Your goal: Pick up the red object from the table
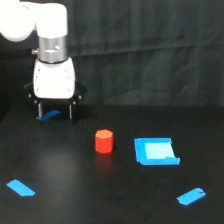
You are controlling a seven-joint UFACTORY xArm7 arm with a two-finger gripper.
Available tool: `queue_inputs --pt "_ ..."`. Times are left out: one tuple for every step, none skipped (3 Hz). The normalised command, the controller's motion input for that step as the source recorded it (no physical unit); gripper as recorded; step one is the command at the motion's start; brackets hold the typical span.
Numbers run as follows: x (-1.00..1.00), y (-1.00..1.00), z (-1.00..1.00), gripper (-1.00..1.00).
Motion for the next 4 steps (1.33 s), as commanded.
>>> queue_inputs --pt "0.97 -0.83 -0.38 1.00" --pt "0.95 -0.84 0.07 1.00" --pt "0.82 -0.95 -0.32 1.00" --pt "0.71 -0.74 -0.39 0.99"
